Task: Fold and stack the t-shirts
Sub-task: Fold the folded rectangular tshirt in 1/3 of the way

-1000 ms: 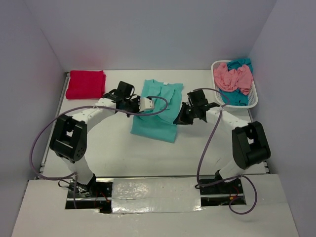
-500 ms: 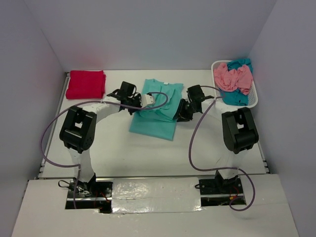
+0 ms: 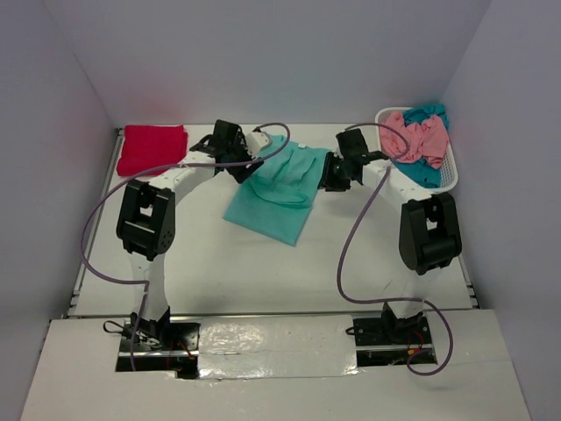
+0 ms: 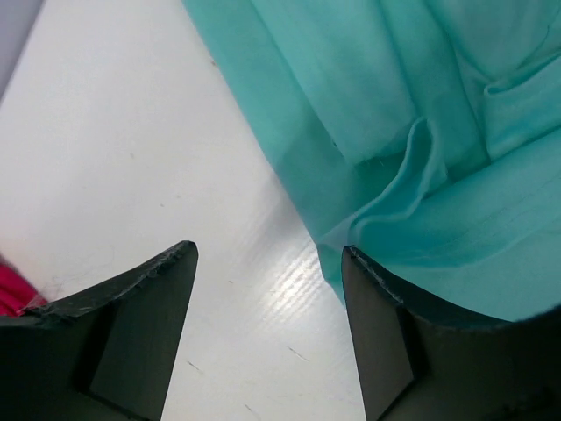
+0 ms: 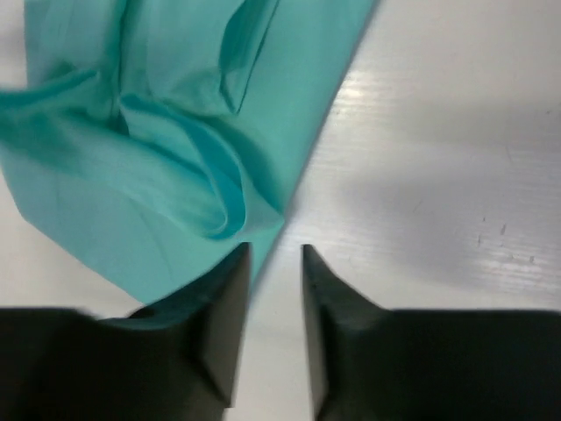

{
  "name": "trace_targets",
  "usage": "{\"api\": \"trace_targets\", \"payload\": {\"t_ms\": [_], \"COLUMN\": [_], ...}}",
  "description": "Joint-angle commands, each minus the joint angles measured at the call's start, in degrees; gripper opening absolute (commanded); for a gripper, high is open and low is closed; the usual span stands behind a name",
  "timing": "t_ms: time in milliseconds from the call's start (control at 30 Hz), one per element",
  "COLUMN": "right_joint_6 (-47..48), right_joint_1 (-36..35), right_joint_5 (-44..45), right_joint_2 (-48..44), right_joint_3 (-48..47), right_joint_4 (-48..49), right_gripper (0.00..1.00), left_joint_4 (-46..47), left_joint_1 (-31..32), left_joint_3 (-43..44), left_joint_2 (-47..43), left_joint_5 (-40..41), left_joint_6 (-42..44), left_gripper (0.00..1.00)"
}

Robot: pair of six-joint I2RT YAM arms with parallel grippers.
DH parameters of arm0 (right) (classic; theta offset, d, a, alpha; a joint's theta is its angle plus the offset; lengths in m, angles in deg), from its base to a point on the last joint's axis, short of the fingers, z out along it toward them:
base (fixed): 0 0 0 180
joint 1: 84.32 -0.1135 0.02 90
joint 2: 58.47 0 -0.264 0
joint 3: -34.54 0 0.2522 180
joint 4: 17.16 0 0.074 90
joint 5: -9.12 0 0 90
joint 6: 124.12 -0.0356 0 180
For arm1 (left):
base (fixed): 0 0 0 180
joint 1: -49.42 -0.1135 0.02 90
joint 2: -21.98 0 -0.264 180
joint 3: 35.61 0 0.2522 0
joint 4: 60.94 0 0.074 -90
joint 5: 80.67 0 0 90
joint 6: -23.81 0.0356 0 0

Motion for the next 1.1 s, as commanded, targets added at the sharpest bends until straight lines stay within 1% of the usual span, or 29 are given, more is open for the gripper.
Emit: {"api": "trace_targets", "payload": {"t_ms": [0, 33, 100, 133, 167, 233, 367, 433, 567, 700, 800, 933, 1067], "right_joint_6": [2.72, 2.54, 2.54, 2.28, 1.5, 0.35, -1.94, -2.03, -2.47, -2.03, -1.94, -1.33, -0.97], "right_joint_1": [-4.1, -6.9, -10.25, -13.22, -14.47, -17.19, -17.91, -18.08, -18.09, -17.56, -16.07, -13.34, -10.01], "right_joint_5": [1.47, 0.76, -0.82, -1.78, -2.32, -4.33, -6.36, -7.32, -7.95, -5.05, -3.29, 1.19, 3.74], "right_joint_2": [-7.11, -7.92, -7.75, -6.97, -5.91, -1.96, 6.47, 10.77, 15.71, 20.01, 24.58, 28.37, 29.07], "right_joint_3": [3.28, 4.16, 5.49, 5.23, 4.36, 2.25, -3.29, -6.62, -10.5, -15.77, -23.66, -30.17, -32.91], "right_joint_4": [0.67, 1.81, 4.18, 4.37, 4.89, 6.12, 6.48, 5.69, 4.37, 3.32, 0.33, -5.03, -4.77], "right_gripper": [0.32, 0.29, 0.22, 0.19, 0.14, 0.09, 0.03, 0.01, 0.01, 0.0, 0.0, 0.0, 0.01], "left_joint_4": [-2.82, -2.74, -3.34, -4.13, -6.32, -7.91, -7.75, -7.92, -9.06, -9.33, -8.89, -9.59, -9.51], "left_joint_1": [-0.46, -0.72, -1.42, -2.03, -2.21, -2.65, -4.76, -6.6, -10.73, -11.97, -11.97, -11.97, -11.01], "left_joint_3": [5.03, 5.56, 7.32, 8.02, 8.64, 9.53, 6.72, 6.45, 6.1, 3.82, 1.27, -1.63, -5.76], "left_joint_2": [1.66, 1.57, 1.57, 1.66, 2.18, 2.36, 0.52, 0.17, -0.45, -1.94, -4.05, -7.38, -11.08], "left_joint_5": [-2.05, -2.31, -4.15, -6.51, -7.23, -7.24, -6.8, -5.83, -5.65, -5.92, -6.01, -6.62, -7.59], "left_joint_6": [-9.34, -10.58, -13.22, -13.49, -13.58, -13.85, -15.08, -15.34, -16.57, -15.26, -12.8, -8.33, -1.74], "left_gripper": [0.79, 0.78, 0.79, 0.79, 0.79, 0.78, 0.77, 0.77, 0.75, 0.74, 0.73, 0.73, 0.72]}}
